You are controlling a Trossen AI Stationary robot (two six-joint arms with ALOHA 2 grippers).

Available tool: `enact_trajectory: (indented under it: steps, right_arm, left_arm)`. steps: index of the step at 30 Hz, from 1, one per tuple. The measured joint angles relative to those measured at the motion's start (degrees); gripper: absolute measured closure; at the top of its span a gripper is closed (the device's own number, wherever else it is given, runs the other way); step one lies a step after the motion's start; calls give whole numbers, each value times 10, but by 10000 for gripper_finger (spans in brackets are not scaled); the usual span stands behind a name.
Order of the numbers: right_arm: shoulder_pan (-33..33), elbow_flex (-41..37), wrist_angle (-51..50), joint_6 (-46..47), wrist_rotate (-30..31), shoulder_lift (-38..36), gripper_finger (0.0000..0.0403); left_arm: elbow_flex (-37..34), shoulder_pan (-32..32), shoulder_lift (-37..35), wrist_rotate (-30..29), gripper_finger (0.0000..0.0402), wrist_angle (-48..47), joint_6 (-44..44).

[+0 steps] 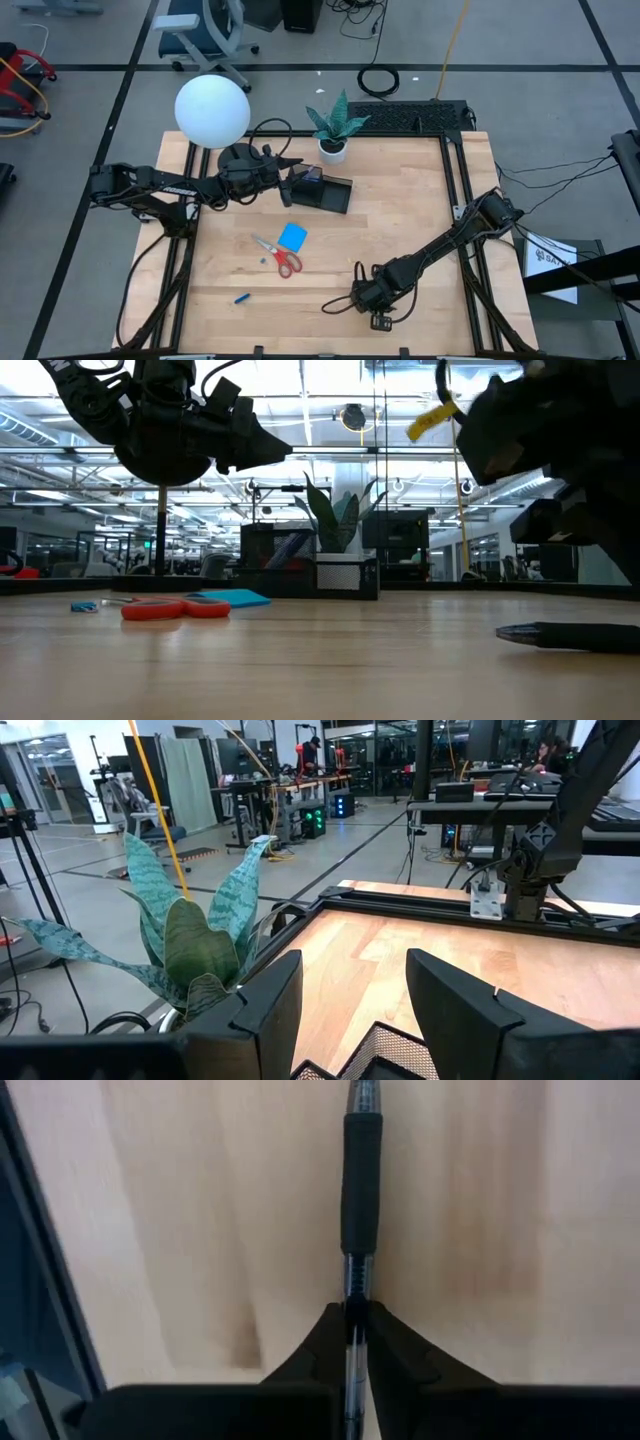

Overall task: Pick and place office supplies into organizer
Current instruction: Put the black pen into the desk organizer

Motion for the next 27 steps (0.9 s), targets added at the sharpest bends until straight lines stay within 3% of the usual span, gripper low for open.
enact_trajectory:
  steps: [13,21,27]
  right_arm:
    - [-41,-2,-19,-55,68,-133,391]
    - [-45,-2,-12,-113,187,-206,391]
    - [-45,-1,5,-180,284,-214,391]
  left_arm:
    - [0,0,0,0,213,-4,0]
    - [0,0,0,0,213,-4,-7]
    - [0,0,0,5,213,-4,-32]
